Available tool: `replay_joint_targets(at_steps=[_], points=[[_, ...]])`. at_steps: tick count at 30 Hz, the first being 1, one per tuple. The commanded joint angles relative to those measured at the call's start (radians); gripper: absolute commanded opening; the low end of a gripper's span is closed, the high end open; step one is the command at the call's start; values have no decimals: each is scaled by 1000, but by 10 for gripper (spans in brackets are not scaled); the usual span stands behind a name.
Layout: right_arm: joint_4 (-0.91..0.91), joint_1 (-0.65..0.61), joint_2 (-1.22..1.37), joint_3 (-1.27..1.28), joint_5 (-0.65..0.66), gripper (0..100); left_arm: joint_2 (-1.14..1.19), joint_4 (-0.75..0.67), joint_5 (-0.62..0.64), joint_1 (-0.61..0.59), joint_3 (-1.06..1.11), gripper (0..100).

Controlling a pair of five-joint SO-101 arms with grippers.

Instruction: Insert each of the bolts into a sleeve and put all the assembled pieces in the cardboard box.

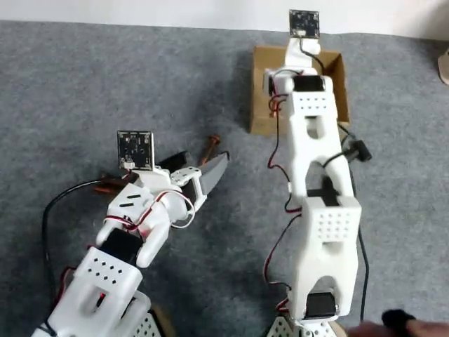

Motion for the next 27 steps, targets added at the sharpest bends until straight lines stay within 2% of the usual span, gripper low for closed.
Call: replay_joint_targets(at_steps=[1, 7, 11, 16, 22, 27], points=[[4, 5, 44, -200, -15, 5, -13, 0, -6, -15, -12, 277], [54, 5, 165, -334, -17, 5, -13, 0, -6, -15, -12, 277], [150, -13, 216, -351, -14, 5, -13, 0, -6, -15, -12, 277], [185, -28, 223, -352, -17, 11, -13, 0, -6, -15, -12, 277], [229, -38, 197, -354, -18, 155, -13, 0, -6, -15, -12, 277], [291, -42, 105, -352, -18, 155, -12, 0, -6, -15, -10, 277]])
